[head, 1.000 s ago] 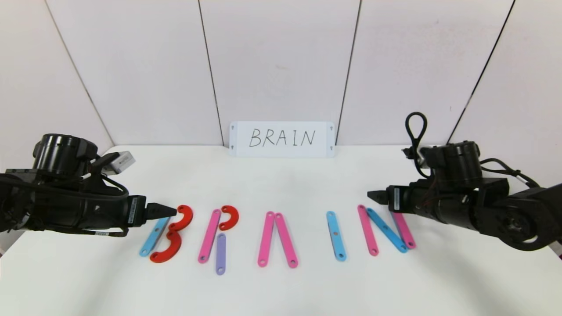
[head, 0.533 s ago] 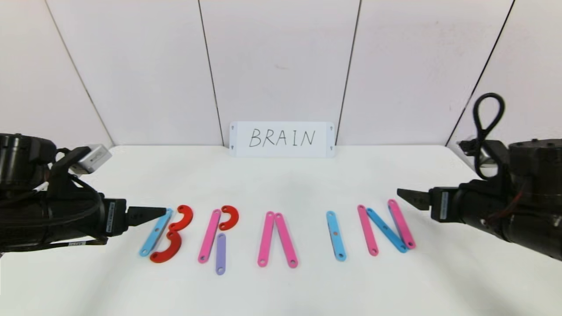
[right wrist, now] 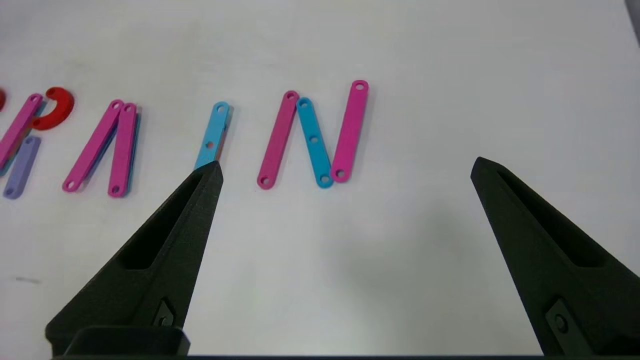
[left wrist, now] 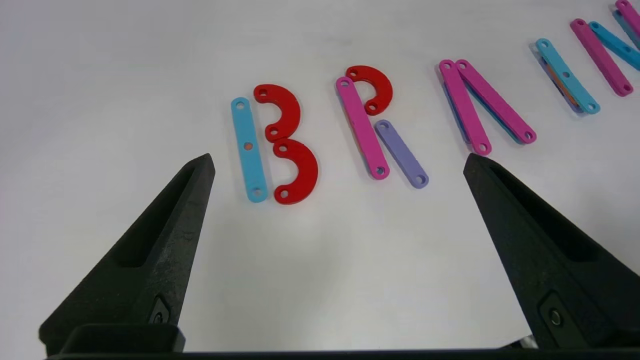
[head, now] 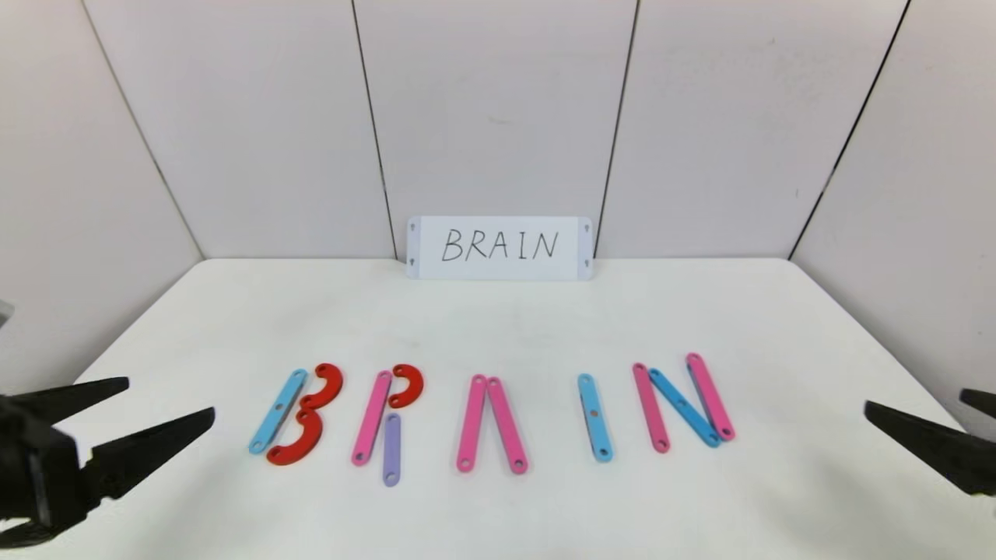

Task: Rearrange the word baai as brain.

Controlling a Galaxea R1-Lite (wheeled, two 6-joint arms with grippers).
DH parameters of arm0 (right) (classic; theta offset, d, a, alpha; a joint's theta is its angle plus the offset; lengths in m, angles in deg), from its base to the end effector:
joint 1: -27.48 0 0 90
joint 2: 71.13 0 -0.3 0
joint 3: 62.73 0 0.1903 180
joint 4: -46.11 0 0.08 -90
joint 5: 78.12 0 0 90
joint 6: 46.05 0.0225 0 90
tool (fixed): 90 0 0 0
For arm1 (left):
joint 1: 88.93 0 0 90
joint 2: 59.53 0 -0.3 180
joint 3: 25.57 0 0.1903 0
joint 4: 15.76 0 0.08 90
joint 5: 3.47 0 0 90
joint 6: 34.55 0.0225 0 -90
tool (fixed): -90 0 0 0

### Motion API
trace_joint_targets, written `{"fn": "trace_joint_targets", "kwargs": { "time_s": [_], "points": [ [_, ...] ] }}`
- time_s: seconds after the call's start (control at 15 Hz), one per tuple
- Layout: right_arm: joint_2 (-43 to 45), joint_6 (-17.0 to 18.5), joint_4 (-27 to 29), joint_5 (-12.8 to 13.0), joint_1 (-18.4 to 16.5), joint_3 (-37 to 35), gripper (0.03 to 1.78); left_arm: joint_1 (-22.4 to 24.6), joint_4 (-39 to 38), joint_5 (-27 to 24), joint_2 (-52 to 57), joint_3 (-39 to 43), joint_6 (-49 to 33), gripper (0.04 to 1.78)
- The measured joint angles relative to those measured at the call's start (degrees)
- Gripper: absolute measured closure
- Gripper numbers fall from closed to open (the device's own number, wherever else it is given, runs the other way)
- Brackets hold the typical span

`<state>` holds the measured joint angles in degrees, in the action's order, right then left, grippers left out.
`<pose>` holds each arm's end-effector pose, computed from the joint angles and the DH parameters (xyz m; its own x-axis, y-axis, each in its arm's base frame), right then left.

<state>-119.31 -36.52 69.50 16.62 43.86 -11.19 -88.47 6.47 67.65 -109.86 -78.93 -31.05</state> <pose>0.0832 0.0225 0.1996 0.9216 0.1848 -0.3413 -0.1493 0.9805 0.1276 0.0942 -0.0065 0.2077 0.8961 -0.3164 -0.3112 0.3175 0.9470 -0.0486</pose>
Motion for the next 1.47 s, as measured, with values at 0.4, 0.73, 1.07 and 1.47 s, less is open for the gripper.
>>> {"fn": "trace_joint_targets", "kwargs": {
  "time_s": [0.4,0.73,1.07,1.47],
  "points": [
    [25.36,-2.26,20.50,1.69,-3.73,2.47,0.07,0.11,17.57,3.16,25.94,-0.20,1.99,0.08],
    [31.62,-1.96,23.98,13.56,-8.47,7.24,0.07,0.27,25.94,9.94,37.34,-1.67,2.10,0.08],
    [36.80,-7.36,23.76,7.70,-15.66,6.69,0.07,0.22,28.21,13.32,42.89,-1.23,1.99,0.08],
    [47.19,-13.54,6.91,-4.17,-16.32,-10.34,0.07,-0.02,21.57,15.20,49.77,5.99,-0.45,0.08]
  ]
}}
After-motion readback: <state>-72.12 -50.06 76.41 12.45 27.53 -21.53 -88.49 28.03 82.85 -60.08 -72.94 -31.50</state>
